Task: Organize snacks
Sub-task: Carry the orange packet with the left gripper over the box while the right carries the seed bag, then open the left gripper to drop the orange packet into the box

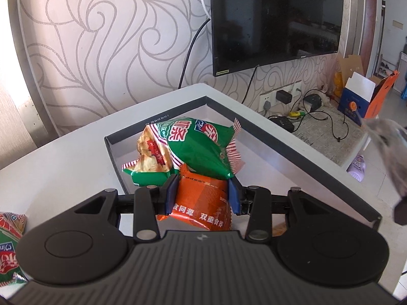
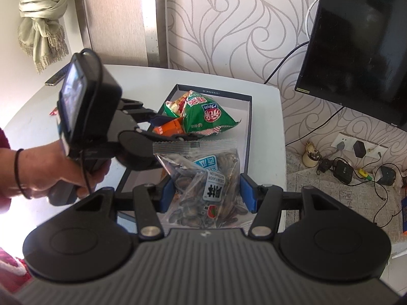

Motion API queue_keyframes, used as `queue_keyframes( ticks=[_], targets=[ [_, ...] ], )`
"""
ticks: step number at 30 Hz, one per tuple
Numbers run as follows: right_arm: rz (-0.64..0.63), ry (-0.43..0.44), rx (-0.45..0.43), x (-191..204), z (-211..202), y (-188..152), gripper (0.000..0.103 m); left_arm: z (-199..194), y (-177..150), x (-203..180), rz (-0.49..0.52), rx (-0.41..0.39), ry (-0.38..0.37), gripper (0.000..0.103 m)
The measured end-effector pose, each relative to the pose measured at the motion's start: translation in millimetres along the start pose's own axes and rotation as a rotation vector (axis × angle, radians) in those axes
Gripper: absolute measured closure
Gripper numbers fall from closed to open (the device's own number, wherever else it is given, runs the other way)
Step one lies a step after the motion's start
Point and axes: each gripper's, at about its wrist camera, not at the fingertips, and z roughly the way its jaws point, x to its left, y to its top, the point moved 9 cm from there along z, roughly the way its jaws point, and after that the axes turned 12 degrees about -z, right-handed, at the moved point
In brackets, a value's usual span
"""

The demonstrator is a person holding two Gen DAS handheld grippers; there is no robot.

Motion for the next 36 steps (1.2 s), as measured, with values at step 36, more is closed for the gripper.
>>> queue_keyframes(
  ticks=[36],
  targets=[
    [-0.014, 0.060, 0.043, -9.0, 66.3, 22.5, 0.046, -31.5, -32.9, 2.2, 0.041, -0.001, 0.006, 0.023]
  ],
)
